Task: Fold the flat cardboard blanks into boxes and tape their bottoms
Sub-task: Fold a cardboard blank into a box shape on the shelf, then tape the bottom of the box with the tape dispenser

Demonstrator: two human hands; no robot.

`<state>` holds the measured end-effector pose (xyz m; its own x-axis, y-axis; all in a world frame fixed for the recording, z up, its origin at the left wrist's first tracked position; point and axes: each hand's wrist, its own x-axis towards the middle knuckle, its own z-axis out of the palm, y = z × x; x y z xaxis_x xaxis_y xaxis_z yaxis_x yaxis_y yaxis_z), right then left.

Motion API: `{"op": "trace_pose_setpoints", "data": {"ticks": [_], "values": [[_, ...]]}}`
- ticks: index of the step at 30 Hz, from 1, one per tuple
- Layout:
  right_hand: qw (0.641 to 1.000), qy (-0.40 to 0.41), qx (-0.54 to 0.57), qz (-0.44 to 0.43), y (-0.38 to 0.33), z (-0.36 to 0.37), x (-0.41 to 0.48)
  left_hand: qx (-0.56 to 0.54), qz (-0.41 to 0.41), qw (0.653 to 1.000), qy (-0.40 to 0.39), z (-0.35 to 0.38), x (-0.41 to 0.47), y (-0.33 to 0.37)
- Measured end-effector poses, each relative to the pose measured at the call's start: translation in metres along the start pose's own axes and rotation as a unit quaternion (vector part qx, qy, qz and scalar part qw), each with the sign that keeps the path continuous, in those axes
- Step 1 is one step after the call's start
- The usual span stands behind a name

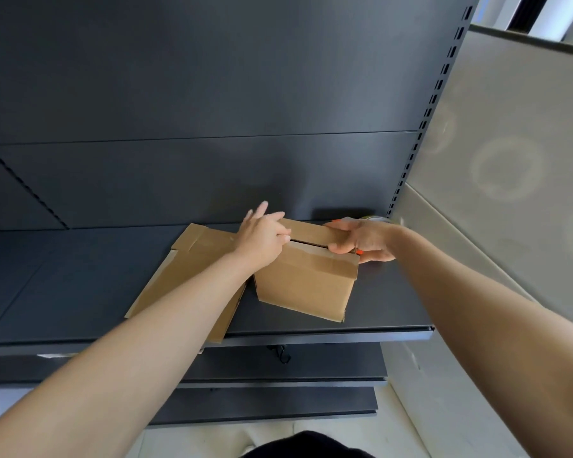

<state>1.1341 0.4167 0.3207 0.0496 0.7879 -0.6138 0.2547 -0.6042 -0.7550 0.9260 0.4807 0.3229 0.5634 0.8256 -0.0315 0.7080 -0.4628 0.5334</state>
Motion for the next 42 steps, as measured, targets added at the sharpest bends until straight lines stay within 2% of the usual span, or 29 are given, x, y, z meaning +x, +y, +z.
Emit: {"op": "trace_pose_setpoints", "data": {"ticks": [2, 5, 8, 10, 11, 12, 14, 15, 16, 18, 20, 22, 24, 25, 28, 32, 35, 37, 42], "values": [[1.0, 0.011, -0.028, 0.004, -0.004, 0.0, -0.001, 0.018, 0.026, 0.999, -0.04, 0.004, 0.003, 0.014], [0.999, 0.012, -0.039, -0.006, -0.003, -0.004, -0.003, -0.072, 0.031, 0.993, -0.083, 0.017, 0.002, 0.029], [0.996, 0.006, 0.09, -0.03, 0.007, -0.018, -0.004, -0.089, 0.023, 0.993, -0.076, 0.02, 0.007, 0.029], [0.979, 0.102, 0.172, -0.048, 0.016, -0.03, 0.001, -0.087, 0.023, 0.993, -0.076, 0.019, 0.008, 0.029], [0.972, 0.167, 0.159, -0.046, 0.018, -0.036, 0.003, -0.087, 0.023, 0.993, -0.076, 0.02, 0.009, 0.029], [0.972, 0.216, 0.087, -0.039, 0.022, -0.041, 0.009, -0.087, 0.022, 0.993, -0.078, 0.02, 0.01, 0.029], [0.959, 0.236, -0.157, 0.014, 0.023, -0.041, 0.014, -0.09, 0.019, 0.992, -0.084, 0.021, 0.011, 0.028], [0.927, 0.242, -0.283, 0.03, 0.027, -0.043, 0.021, -0.095, 0.016, 0.991, -0.088, 0.021, 0.012, 0.027], [0.909, 0.246, -0.335, 0.041, 0.028, -0.045, 0.024, -0.1, 0.015, 0.991, -0.091, 0.021, 0.012, 0.026], [0.91, 0.211, -0.355, 0.041, 0.031, -0.045, 0.032, -0.104, 0.014, 0.99, -0.094, 0.02, 0.012, 0.024], [0.922, 0.225, -0.314, 0.039, 0.041, -0.047, 0.039, -0.11, 0.015, 0.989, -0.096, 0.02, 0.012, 0.024], [0.878, 0.284, -0.382, 0.043, 0.052, -0.047, 0.053, -0.118, 0.015, 0.988, -0.095, 0.02, 0.011, 0.024], [0.839, 0.304, -0.45, 0.047, 0.059, -0.047, 0.064, -0.121, 0.015, 0.988, -0.092, 0.022, 0.011, 0.021], [0.833, 0.296, -0.465, 0.053, 0.062, -0.048, 0.068, -0.121, 0.016, 0.988, -0.09, 0.022, 0.011, 0.02], [0.833, 0.262, -0.484, 0.053, 0.07, -0.05, 0.074, -0.123, 0.022, 0.988, -0.085, 0.025, 0.011, 0.017], [0.847, 0.287, -0.445, 0.042, 0.075, -0.052, 0.077, -0.131, 0.023, 0.987, -0.086, 0.025, 0.011, 0.017], [0.901, 0.312, -0.3, -0.004, 0.057, -0.053, 0.061, -0.142, 0.023, 0.985, -0.092, 0.023, 0.012, 0.017], [0.936, 0.286, -0.197, -0.048, 0.035, -0.06, 0.04, -0.152, 0.022, 0.984, -0.092, 0.023, 0.014, 0.016], [0.964, 0.211, -0.066, -0.148, -0.025, -0.071, -0.027, -0.185, 0.017, 0.979, -0.085, 0.022, 0.012, 0.017]]}}
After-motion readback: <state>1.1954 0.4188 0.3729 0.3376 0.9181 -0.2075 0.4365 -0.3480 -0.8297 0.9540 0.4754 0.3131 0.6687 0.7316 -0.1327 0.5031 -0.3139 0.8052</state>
